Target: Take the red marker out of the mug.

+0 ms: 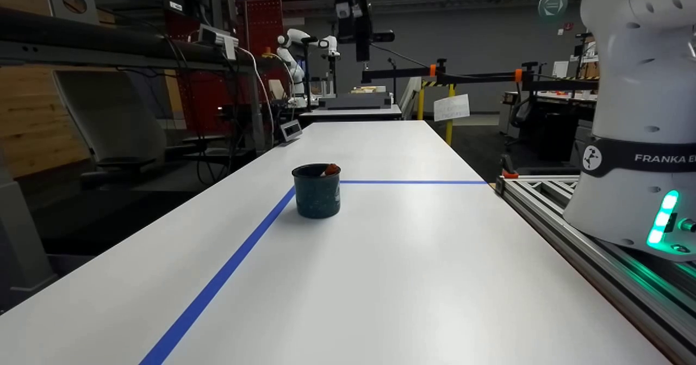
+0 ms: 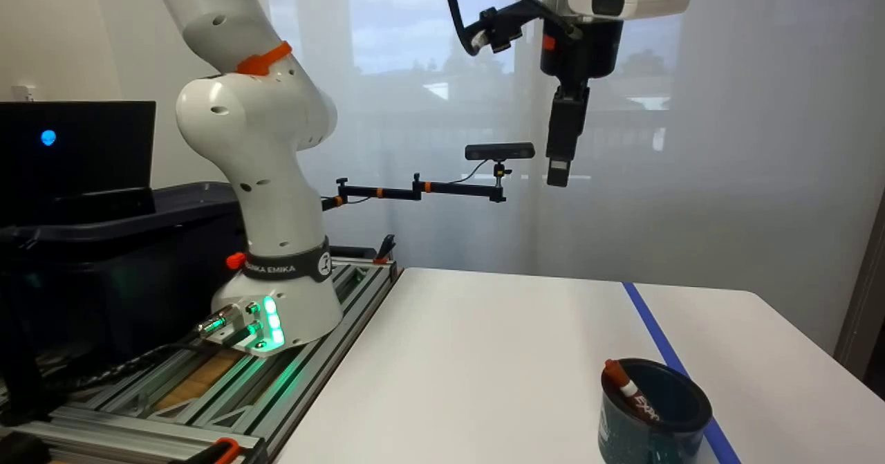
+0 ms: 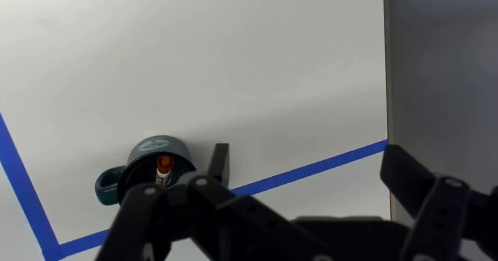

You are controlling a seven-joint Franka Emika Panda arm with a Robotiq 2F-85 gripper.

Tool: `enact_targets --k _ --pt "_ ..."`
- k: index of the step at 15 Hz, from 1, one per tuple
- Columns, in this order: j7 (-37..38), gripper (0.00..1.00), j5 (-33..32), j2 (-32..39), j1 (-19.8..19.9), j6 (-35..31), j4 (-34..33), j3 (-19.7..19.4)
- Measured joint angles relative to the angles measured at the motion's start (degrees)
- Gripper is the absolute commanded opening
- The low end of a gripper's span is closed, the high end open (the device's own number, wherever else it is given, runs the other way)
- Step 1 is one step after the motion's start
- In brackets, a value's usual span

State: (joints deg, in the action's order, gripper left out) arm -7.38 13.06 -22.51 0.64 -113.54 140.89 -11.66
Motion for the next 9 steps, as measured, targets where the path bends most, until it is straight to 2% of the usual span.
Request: enact_targets --k 4,9 --pt "-2.25 1.0 3.22 9.41 1.57 4.03 -6.05 -2.35" --pt "-2.35 1.0 3.92 21.54 3.97 8.79 -14.65 -1.97"
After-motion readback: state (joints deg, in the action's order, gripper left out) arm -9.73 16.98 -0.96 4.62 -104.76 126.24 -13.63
